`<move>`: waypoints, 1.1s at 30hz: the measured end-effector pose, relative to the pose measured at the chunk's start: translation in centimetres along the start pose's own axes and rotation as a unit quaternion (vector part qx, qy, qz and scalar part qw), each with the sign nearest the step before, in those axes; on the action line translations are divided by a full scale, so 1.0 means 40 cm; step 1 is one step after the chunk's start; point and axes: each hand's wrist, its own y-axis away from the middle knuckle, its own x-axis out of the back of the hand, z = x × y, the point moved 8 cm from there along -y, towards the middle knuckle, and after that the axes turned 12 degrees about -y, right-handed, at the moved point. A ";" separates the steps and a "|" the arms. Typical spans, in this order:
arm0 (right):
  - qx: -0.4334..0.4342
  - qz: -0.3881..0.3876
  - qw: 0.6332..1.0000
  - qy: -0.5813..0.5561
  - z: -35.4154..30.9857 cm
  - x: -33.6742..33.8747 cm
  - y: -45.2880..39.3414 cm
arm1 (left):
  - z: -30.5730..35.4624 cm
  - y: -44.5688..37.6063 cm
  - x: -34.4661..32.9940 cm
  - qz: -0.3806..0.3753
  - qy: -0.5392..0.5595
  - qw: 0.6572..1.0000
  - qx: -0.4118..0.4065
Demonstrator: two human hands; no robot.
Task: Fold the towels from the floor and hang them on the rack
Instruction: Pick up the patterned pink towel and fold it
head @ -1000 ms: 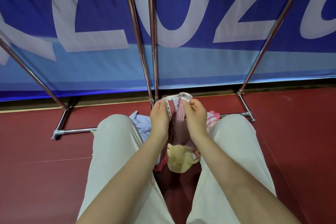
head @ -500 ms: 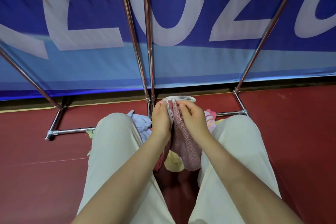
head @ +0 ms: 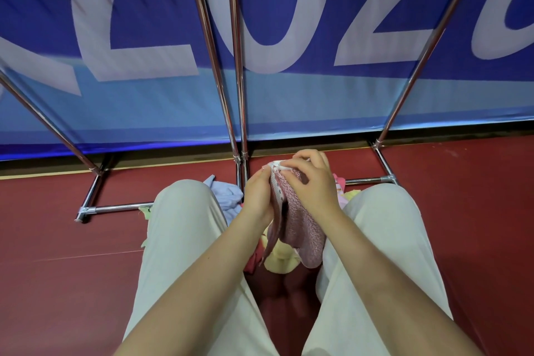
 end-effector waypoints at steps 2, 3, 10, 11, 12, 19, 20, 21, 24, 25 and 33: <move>0.011 -0.017 1.000 0.012 -0.003 -0.006 0.001 | -0.007 0.000 0.001 -0.005 0.012 1.000 0.023; 0.015 -0.026 0.999 0.019 -0.004 -0.010 0.000 | -0.010 -0.001 0.003 -0.005 0.013 0.999 0.030; 0.015 -0.037 0.999 0.030 0.005 -0.021 -0.003 | -0.021 -0.005 0.005 -0.014 0.020 0.998 0.063; 0.015 -0.028 0.999 0.026 0.001 -0.018 -0.004 | -0.022 -0.007 0.004 -0.015 0.018 0.998 0.064; 0.014 -0.020 1.000 0.020 -0.003 -0.014 -0.005 | -0.022 -0.009 0.006 -0.014 0.016 0.998 0.062; -0.110 -0.038 0.992 -0.049 0.013 -0.012 0.011 | 0.005 -0.014 0.031 0.055 -0.019 0.998 -0.009; -0.119 -0.046 0.991 -0.045 0.015 -0.019 0.015 | 0.009 -0.015 0.030 0.059 -0.027 0.998 -0.025; -0.126 -0.050 0.990 -0.045 0.017 -0.026 0.017 | 0.009 -0.016 0.027 0.060 -0.040 0.997 -0.037; -0.129 -0.038 0.989 -0.067 0.012 -0.032 0.021 | 0.001 -0.019 0.012 0.048 -0.096 0.993 -0.051; -0.129 -0.024 0.988 -0.076 0.011 -0.027 0.021 | -0.001 -0.013 0.004 0.039 -0.106 0.992 -0.050; -0.122 0.051 0.986 -0.097 0.009 0.021 0.016 | 0.015 0.022 -0.049 -0.050 -0.078 0.993 -0.076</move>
